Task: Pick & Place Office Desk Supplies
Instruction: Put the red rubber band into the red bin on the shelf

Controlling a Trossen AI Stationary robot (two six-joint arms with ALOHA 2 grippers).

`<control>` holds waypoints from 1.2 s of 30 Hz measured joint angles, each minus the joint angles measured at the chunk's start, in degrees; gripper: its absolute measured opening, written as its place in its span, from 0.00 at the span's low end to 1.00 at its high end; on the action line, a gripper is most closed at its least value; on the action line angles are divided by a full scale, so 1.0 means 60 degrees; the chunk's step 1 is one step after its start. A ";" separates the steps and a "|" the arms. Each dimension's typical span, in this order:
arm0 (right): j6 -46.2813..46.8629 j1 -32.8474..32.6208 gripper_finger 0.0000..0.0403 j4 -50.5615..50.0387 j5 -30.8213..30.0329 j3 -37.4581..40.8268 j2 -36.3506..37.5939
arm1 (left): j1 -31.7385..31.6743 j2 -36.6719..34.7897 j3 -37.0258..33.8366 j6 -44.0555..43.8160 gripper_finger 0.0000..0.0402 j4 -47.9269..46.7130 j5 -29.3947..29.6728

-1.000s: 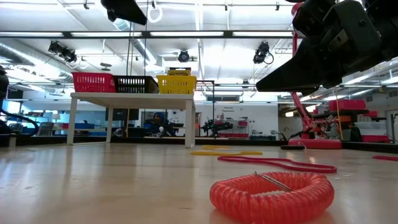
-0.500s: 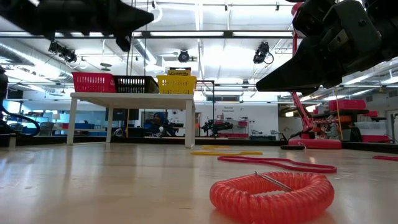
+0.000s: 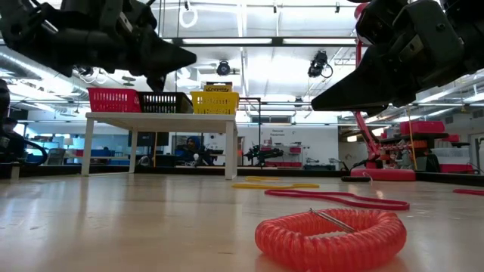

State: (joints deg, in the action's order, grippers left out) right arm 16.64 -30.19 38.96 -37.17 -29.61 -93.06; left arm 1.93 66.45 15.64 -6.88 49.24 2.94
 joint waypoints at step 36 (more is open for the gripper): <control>-0.0226 0.0344 0.01 0.0679 -0.0016 0.0000 0.0001 | 0.0301 0.1829 0.0007 0.0581 0.03 0.1913 0.0750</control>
State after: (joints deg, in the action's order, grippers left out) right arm 15.29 -28.13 43.03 -37.26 -29.61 -93.05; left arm 3.74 77.42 15.68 -3.40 60.72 7.44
